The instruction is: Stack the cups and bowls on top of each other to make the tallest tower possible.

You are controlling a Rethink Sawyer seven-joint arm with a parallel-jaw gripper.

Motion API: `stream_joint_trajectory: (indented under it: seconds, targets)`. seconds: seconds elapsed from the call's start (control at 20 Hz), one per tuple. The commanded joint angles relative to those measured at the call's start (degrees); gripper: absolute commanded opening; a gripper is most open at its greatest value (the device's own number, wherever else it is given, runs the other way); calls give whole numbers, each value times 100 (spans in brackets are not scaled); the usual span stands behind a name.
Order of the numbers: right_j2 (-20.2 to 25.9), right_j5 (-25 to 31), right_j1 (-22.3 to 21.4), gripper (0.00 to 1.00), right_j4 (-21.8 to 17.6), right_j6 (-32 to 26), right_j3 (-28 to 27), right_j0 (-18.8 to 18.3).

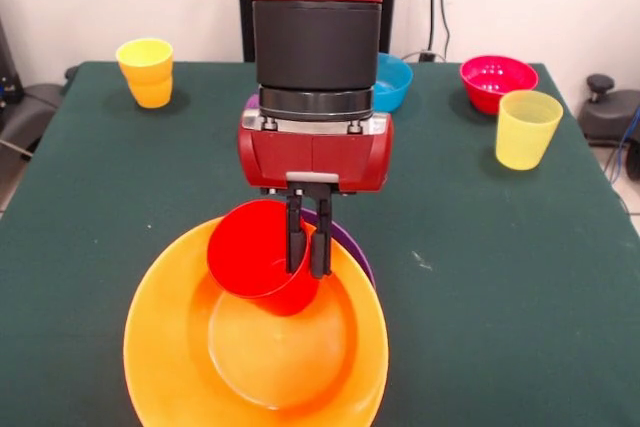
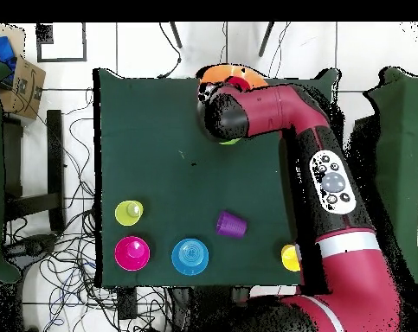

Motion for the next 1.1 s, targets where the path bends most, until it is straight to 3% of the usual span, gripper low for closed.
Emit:
stream_joint_trajectory:
  seconds: [0.05, 0.45, 1.1]
  targets:
    - [212, 849, 28, 0, -13, -1482, 438, 137]
    - [370, 1183, 70, 0, 152, -1734, 529, 33]
    - [320, 736, -738, 0, 192, -1251, 2069, -274]
